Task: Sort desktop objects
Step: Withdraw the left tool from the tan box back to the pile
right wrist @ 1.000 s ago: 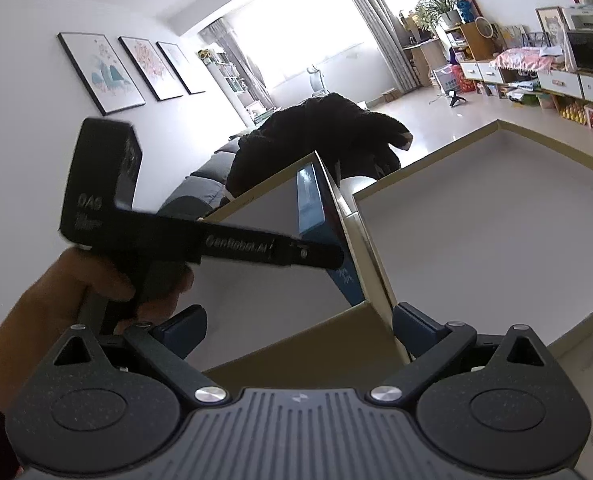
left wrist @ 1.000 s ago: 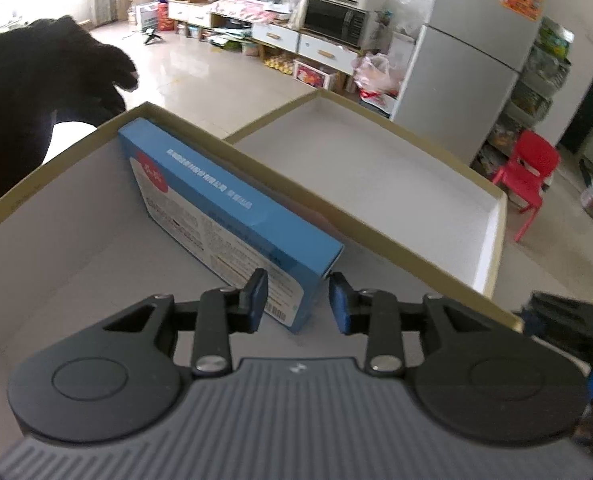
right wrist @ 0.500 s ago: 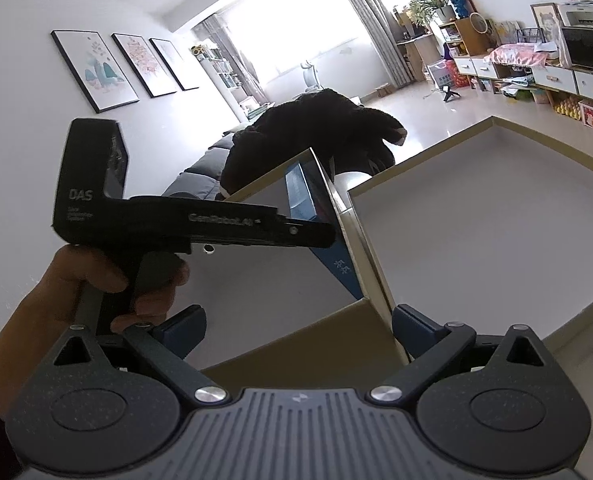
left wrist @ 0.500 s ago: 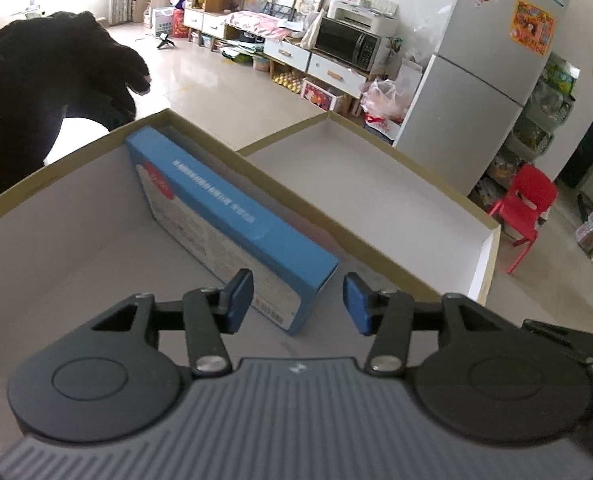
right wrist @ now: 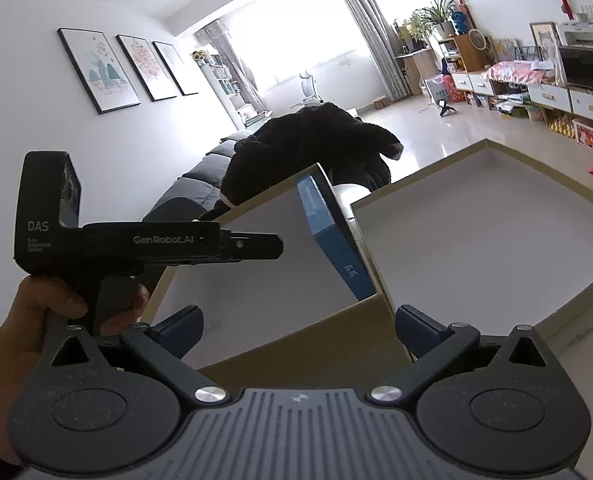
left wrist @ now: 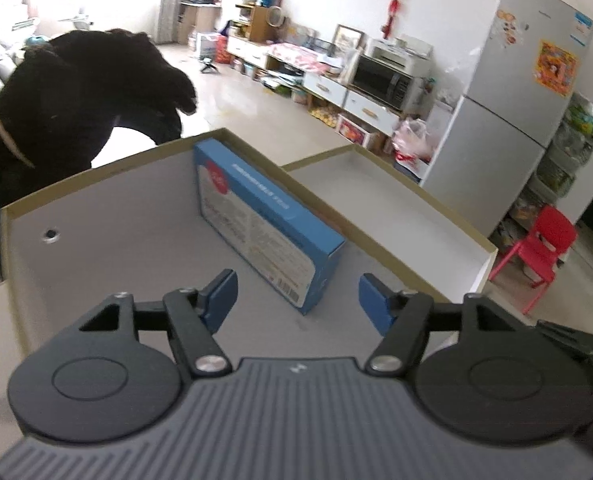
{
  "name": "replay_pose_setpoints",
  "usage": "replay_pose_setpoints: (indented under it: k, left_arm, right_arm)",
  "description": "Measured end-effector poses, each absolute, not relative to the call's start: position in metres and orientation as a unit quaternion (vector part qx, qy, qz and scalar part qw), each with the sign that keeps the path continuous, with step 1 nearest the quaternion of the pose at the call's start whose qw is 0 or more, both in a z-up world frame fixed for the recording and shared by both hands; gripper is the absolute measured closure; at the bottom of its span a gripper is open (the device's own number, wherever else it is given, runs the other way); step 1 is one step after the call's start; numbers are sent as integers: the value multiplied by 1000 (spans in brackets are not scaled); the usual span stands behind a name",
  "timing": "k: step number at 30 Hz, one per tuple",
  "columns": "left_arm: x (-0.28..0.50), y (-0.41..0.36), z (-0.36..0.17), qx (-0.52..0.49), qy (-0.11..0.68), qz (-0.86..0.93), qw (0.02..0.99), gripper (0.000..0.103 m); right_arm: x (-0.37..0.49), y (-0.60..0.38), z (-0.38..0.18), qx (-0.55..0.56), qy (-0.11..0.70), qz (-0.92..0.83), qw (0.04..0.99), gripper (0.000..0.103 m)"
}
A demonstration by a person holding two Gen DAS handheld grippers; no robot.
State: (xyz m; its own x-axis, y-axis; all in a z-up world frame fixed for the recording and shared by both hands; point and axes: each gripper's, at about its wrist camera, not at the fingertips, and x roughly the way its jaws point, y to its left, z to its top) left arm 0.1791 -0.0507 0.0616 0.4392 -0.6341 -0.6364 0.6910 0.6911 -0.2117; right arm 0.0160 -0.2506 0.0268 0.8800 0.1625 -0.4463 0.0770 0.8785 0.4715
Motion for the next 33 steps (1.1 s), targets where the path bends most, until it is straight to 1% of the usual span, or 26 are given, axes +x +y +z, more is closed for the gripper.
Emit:
replay_pose_setpoints:
  k: [6, 17, 25, 30, 33]
  left_arm:
    - [152, -29, 72, 34, 344, -352, 870, 22]
    - [103, 19, 76, 5, 330, -257, 908, 20]
    - [69, 53, 77, -18, 304, -218, 927, 17]
    - [48, 73, 76, -31, 286, -198, 937, 9]
    - [34, 86, 72, -36, 280, -181, 942, 7]
  right_arm:
    - [4, -236, 41, 222, 242, 23, 944, 1]
    - [-18, -213, 59, 191, 228, 31, 954, 0]
    - [-29, -198, 67, 174, 222, 39, 959, 0]
    - [-31, -185, 71, 159, 224, 48, 960, 0]
    - [-30, -174, 75, 139, 225, 64, 962, 0]
